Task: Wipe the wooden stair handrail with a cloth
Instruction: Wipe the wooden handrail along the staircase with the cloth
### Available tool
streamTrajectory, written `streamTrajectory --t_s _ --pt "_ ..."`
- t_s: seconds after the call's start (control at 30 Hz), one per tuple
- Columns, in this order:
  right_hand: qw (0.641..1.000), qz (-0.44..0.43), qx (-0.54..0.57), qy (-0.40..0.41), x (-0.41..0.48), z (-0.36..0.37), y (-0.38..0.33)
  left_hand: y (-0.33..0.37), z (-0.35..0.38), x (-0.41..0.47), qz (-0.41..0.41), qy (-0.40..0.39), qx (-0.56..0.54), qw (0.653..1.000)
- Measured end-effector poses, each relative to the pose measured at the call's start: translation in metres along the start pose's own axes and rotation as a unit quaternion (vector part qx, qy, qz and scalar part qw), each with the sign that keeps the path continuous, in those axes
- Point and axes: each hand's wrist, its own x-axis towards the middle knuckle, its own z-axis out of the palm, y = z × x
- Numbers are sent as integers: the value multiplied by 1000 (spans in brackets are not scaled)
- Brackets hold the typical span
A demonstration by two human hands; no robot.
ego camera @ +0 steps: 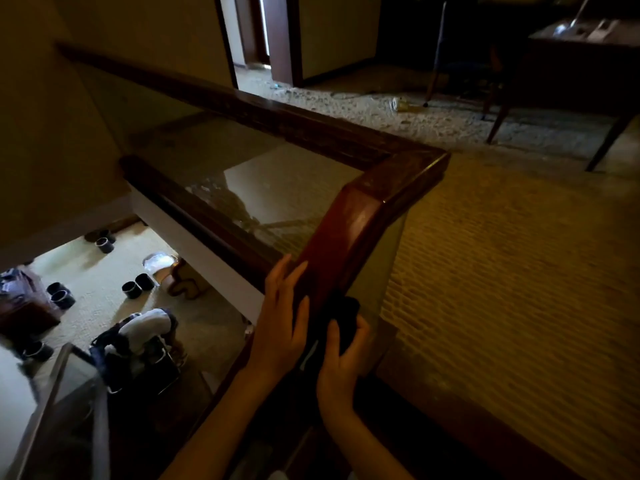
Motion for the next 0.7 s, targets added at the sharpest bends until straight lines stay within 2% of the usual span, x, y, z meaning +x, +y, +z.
streamTrajectory --t_s 0.13,0.27,0.5,0.6,0.7 --pt "991 92 64 -78 0 -22 8 12 -2 32 69 -79 33 994" --pt "993 70 58 -73 20 -20 6 15 4 42 66 -139 41 987" --pt "996 27 85 20 115 -14 -36 13 13 37 60 -127 47 989" --pt "997 32 73 5 93 -13 -28 13 13 37 60 -127 50 989" --pt "995 60 57 -48 36 -18 -6 13 13 37 61 -128 56 988"
